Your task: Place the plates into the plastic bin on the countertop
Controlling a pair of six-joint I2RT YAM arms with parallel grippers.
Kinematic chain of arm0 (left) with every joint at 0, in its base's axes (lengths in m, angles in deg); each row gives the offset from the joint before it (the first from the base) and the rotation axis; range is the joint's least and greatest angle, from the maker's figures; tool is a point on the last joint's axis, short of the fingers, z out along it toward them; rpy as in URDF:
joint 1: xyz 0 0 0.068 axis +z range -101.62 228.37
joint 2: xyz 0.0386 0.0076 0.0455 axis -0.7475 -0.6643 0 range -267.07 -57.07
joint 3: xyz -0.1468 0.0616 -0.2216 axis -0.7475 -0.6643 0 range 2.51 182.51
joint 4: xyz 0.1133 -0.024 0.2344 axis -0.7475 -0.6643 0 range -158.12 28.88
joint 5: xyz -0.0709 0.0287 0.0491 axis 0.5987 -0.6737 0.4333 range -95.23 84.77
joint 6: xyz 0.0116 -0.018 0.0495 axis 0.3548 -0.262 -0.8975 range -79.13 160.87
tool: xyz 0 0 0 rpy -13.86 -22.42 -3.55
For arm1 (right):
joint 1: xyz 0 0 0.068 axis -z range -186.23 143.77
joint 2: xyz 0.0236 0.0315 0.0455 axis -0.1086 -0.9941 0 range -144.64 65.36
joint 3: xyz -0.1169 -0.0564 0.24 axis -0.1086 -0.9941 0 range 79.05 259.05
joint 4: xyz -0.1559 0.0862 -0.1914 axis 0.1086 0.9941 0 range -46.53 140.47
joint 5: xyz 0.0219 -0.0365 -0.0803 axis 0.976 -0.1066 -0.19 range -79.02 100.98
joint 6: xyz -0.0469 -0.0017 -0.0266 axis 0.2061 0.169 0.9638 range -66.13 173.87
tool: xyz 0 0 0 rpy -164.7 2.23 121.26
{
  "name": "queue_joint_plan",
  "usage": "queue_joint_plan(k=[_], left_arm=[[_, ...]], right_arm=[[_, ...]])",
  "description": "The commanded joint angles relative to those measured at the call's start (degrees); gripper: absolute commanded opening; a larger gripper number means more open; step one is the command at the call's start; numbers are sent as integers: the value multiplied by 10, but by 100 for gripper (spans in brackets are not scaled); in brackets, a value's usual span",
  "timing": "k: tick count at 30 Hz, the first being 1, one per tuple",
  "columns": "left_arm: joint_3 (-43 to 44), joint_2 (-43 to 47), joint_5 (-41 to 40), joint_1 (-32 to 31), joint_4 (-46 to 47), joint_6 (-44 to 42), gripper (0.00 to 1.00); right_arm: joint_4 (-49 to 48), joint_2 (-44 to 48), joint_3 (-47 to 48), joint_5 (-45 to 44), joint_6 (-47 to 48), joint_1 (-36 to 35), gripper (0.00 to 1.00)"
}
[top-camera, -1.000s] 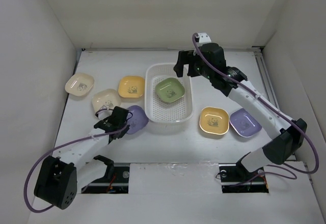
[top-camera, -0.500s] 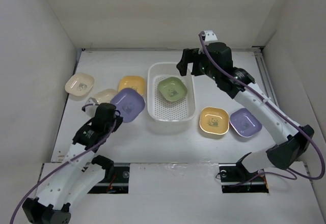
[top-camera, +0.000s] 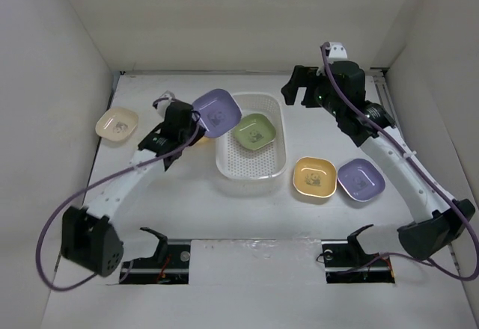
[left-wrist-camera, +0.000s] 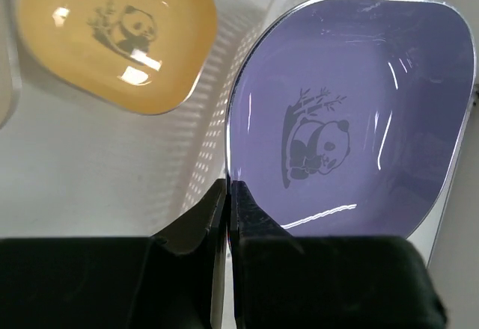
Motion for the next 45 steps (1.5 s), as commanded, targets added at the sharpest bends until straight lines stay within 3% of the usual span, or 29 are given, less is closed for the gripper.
queue_joint_plan(k=[1, 6, 14, 21, 30, 35, 36, 39, 40, 43, 45], left_arm=[[50, -90, 68, -2, 127, -24, 0], [116, -201, 63, -13, 151, 13, 0], [246, -334, -39, -106, 47, 99, 0], [198, -327, -78, -126, 26, 199, 0], [177, -350, -49, -131, 36, 212, 0], [177, -363, -42, -150, 42, 207, 22], [177, -363, -42, -150, 42, 207, 36], [171, -336, -42, -163, 36, 213, 55], [171, -328, -51, -164, 36, 213, 71], [159, -286, -73, -180, 26, 218, 97], [166, -254, -90, -194, 18, 205, 100]], right_arm=[[-12, 36, -14, 2, -16, 15, 100], [-5, 50, -35, 8, -16, 34, 100], [1, 81, -86, -3, -26, 60, 100], [6, 111, -113, -8, -32, 77, 100], [32, 133, -143, -26, -37, 82, 100], [32, 157, -170, -43, -37, 82, 100], [39, 157, -176, -43, -37, 82, 100], [50, 162, -184, -57, -37, 87, 100], [58, 162, -192, -66, -45, 87, 100], [65, 168, -224, -78, -59, 92, 100], [72, 174, -252, -78, -81, 100, 100]])
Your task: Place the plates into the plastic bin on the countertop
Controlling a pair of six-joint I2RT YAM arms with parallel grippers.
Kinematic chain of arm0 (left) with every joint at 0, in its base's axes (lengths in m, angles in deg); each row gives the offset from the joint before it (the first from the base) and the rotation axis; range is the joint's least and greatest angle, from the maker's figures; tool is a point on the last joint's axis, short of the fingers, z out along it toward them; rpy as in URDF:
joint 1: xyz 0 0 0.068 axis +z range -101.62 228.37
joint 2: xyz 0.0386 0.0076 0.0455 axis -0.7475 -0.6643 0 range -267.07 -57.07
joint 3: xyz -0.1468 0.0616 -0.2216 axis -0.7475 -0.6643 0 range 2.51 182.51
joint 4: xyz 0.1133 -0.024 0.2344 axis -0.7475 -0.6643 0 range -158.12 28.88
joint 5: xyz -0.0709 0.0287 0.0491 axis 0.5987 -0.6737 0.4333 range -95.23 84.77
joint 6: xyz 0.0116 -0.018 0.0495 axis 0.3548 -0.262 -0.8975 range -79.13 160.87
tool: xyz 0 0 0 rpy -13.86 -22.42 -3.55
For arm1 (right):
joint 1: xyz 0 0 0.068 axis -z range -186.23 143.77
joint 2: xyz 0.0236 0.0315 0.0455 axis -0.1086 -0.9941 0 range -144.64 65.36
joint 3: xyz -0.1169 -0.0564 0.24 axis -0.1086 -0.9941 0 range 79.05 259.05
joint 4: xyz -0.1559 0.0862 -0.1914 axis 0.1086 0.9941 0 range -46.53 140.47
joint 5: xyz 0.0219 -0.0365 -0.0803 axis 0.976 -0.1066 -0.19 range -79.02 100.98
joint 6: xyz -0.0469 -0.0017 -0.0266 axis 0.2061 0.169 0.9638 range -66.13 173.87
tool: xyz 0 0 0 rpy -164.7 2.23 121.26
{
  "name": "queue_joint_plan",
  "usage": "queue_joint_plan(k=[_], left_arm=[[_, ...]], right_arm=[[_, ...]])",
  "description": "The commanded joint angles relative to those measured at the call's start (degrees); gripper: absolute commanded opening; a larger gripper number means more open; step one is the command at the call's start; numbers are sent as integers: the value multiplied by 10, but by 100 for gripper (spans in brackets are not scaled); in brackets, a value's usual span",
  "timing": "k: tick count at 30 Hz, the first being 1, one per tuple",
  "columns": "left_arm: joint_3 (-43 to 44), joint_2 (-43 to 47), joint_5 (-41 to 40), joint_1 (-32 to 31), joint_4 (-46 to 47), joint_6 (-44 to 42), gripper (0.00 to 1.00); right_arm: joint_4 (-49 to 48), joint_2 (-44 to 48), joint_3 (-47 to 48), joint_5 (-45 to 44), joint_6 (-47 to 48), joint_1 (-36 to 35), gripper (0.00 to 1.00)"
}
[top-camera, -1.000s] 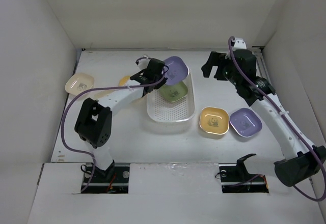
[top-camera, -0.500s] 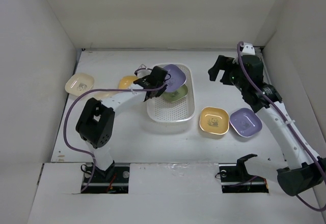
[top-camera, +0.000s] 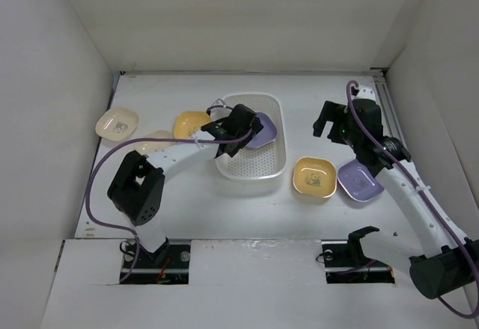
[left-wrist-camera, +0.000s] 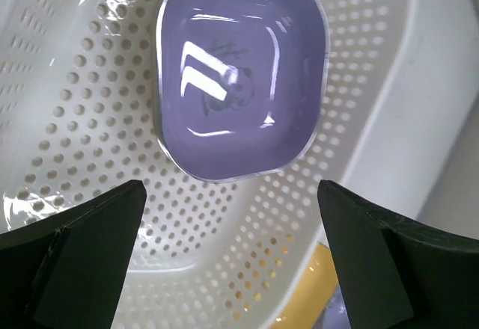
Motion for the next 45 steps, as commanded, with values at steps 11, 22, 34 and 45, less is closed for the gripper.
queue_joint_plan(k=[11, 22, 34, 45], left_arm=[[4, 230, -115, -22, -55, -116, 100], [-39, 327, -110, -10, -90, -199, 100], [-62, 377, -100, 2, -78, -239, 100], [-102, 422, -95, 2, -48, -239, 100]], right_arm=[[40, 48, -178, 11, -134, 30, 100], [37, 73, -280, 40, -215, 35, 96], [26, 12, -291, 27, -239, 35, 86], [19, -85, -262, 34, -234, 40, 40]])
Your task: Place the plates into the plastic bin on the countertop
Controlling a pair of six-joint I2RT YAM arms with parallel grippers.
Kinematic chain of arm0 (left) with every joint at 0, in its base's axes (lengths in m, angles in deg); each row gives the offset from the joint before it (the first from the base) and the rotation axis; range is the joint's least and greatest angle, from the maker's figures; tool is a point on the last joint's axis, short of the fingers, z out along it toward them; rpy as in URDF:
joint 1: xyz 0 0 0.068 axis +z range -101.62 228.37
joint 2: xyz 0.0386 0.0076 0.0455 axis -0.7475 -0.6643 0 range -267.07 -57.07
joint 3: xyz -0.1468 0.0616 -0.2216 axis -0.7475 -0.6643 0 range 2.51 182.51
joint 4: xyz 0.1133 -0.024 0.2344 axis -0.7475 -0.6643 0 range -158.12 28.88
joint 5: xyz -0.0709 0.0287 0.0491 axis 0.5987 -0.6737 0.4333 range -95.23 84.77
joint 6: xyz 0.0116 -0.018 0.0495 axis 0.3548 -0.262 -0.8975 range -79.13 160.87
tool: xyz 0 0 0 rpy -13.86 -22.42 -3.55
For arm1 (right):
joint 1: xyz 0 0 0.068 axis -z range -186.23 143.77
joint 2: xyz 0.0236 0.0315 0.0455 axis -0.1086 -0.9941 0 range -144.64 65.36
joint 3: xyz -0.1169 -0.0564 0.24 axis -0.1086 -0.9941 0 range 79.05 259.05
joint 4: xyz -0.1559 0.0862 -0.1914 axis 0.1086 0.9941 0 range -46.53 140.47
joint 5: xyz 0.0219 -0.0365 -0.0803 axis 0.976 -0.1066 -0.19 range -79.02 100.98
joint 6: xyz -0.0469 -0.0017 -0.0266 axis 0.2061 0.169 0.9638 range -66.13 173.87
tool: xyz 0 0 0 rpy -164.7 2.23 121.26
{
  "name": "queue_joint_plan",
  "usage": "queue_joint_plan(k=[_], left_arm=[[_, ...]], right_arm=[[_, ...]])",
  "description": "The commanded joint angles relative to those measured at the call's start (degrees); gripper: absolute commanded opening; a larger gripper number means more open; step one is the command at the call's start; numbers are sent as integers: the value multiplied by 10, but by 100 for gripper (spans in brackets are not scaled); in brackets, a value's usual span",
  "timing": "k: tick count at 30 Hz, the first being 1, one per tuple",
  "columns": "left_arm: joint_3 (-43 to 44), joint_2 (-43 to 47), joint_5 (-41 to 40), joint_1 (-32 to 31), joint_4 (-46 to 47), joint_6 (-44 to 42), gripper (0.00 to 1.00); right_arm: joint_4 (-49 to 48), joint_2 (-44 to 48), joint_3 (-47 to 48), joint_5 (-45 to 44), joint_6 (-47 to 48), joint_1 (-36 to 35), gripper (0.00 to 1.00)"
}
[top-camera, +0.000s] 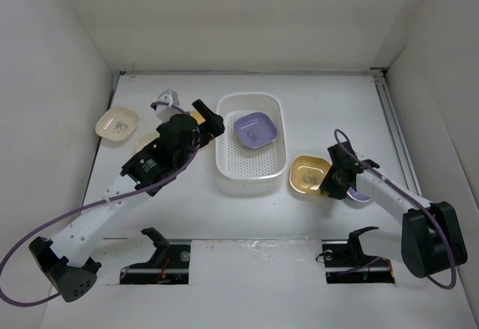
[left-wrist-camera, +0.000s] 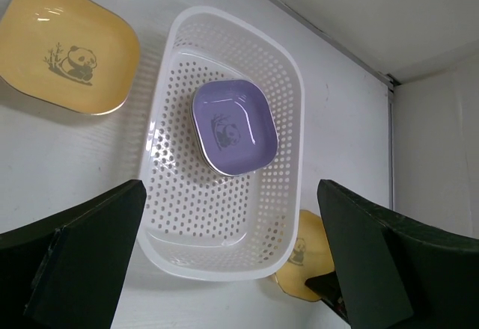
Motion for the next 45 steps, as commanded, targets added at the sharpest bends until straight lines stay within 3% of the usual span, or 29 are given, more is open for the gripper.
queue_joint_plan(k=[1, 4, 5, 8, 12, 19, 25, 28, 29, 30, 31, 33, 36, 41, 45], left_arm=[[-13, 13, -2, 1, 26, -14, 100], [-13, 19, -8, 1, 26, -14, 100], [-13, 19, -8, 1, 26, -14, 100], [-13, 24, -8, 1, 26, -14, 100], [-18, 24, -8, 1, 26, -14, 100], [-1, 19, -20, 1, 2, -14, 100], [-13, 5, -64, 1, 2, 2, 100], [-9, -57, -76, 27, 0, 14, 100], [-9, -76, -37, 95, 0, 14, 100], [-9, -93, 56, 131, 16, 1, 100], [-9, -106, 82, 157, 26, 1, 100], [-2, -131, 92, 189, 41, 1, 100], [14, -147, 83, 222, 35, 32, 100], [-7, -142, 117, 308, 16, 73, 100], [-34, -126, 112, 382, 3, 67, 100]], right_arm=[[-27, -16, 29, 0, -2, 4, 35], [-39, -31, 29, 0, -2, 10, 18], [-44, -36, 29, 0, -2, 15, 18], [-49, -48, 34, -6, -2, 20, 0], [-19, -54, 73, -40, -2, 31, 0], [54, 1, 168, -190, -9, 43, 0], [26, 14, 269, -207, 27, 48, 0], [-77, 8, 304, -135, 115, 43, 0], [-115, -10, 313, -94, 183, 43, 0], [-171, -25, 324, -47, 219, 43, 0], [-179, -46, 367, 28, 250, 43, 0], [-179, -129, 421, 93, 322, 43, 0], [-93, -250, 548, 217, 388, 43, 0], [-9, -374, 665, 218, 419, -14, 0], [-42, -400, 627, 176, 385, -36, 0]])
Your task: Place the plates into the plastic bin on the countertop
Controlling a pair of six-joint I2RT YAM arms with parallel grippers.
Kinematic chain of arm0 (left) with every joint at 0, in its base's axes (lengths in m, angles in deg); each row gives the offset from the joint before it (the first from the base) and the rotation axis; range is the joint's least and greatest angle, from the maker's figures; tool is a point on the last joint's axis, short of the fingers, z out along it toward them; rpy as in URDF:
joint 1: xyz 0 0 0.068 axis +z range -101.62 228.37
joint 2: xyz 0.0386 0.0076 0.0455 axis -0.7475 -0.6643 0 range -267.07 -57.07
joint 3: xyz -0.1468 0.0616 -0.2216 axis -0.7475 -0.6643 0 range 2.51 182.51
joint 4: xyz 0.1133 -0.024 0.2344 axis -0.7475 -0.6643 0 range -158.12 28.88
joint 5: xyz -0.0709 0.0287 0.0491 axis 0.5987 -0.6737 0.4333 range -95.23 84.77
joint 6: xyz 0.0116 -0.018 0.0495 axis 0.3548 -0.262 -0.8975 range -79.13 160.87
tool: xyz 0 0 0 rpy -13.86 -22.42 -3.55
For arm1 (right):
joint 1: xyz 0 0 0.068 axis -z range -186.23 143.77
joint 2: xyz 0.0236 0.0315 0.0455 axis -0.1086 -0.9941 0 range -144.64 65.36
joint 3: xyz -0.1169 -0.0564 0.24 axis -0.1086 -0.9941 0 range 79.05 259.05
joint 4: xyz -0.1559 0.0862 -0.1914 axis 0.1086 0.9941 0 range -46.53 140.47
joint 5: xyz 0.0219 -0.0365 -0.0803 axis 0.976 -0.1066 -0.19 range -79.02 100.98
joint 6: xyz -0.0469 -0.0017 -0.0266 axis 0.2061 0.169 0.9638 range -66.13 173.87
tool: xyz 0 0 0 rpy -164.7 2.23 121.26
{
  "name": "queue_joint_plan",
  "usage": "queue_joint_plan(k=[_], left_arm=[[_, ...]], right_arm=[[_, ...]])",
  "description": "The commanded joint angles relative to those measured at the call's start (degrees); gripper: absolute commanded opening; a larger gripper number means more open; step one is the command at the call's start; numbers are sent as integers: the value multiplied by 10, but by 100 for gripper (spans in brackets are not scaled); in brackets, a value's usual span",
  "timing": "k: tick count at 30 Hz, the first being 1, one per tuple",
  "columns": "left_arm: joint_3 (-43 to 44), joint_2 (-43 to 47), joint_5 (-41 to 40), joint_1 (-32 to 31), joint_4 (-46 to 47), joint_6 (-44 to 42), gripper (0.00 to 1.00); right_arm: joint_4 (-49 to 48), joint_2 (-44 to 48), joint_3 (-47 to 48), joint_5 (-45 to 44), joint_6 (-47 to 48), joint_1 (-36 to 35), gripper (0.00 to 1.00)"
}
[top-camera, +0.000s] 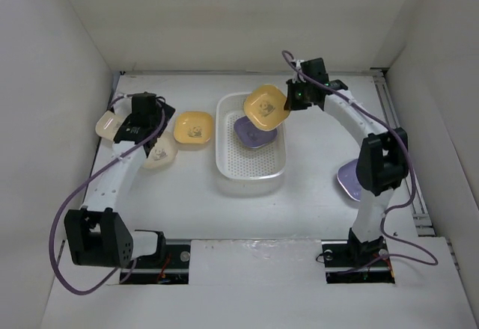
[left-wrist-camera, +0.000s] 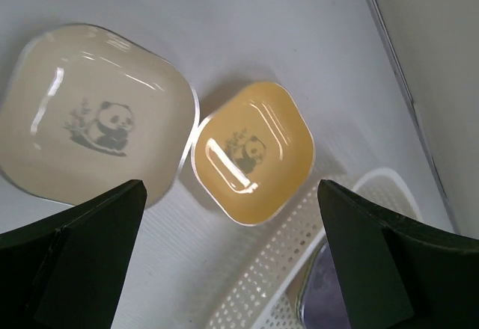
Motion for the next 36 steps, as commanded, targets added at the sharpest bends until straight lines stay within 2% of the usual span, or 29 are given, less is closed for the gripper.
queue_joint_plan(k=[1, 5, 10, 12, 16, 18, 20, 23, 28, 30, 31, 32, 33, 36], left_arm=[[-31, 38, 17, 74, -13, 10, 100], [-57, 51, 38, 134, -22, -14, 100], [-57, 56, -18, 141, -76, -24, 100], [-36, 47, -34, 141, -107, -24, 100], [-29, 33, -47, 141, -125, -24, 100], [-43, 33, -53, 141, -125, -24, 100], [-50, 33, -53, 147, -120, -29, 100], [-55, 45, -53, 152, -120, -36, 100], [-60, 45, -59, 181, -132, -61, 100], [-72, 38, -39, 216, -126, -80, 100], [-72, 31, -10, 231, -126, -92, 100], [-88, 25, 5, 246, -119, -115, 100], [-94, 25, 17, 275, -113, -125, 100], [-101, -6, 60, 307, -100, -150, 100]], right_arm=[[-12, 12, -18, 8, -4, -19, 0], [-29, -1, -25, 0, -37, -29, 0], [-34, -21, -25, -33, -62, -41, 0], [-34, -21, -33, -42, -69, -41, 13], [-48, -21, -38, -23, -75, -35, 22], [-48, -21, -38, -17, -75, -41, 22], [-40, -26, -28, -17, -75, -48, 33], [-40, -16, -23, -12, -75, -55, 42], [-31, 14, -29, -5, -75, -66, 85], [-40, 41, -45, -5, -75, -73, 87], [-40, 52, -50, -11, -80, -80, 96], [-45, 63, -59, -18, -80, -86, 100], [-45, 85, -64, -18, -80, -86, 100], [-60, 127, -81, -18, -80, -98, 100]])
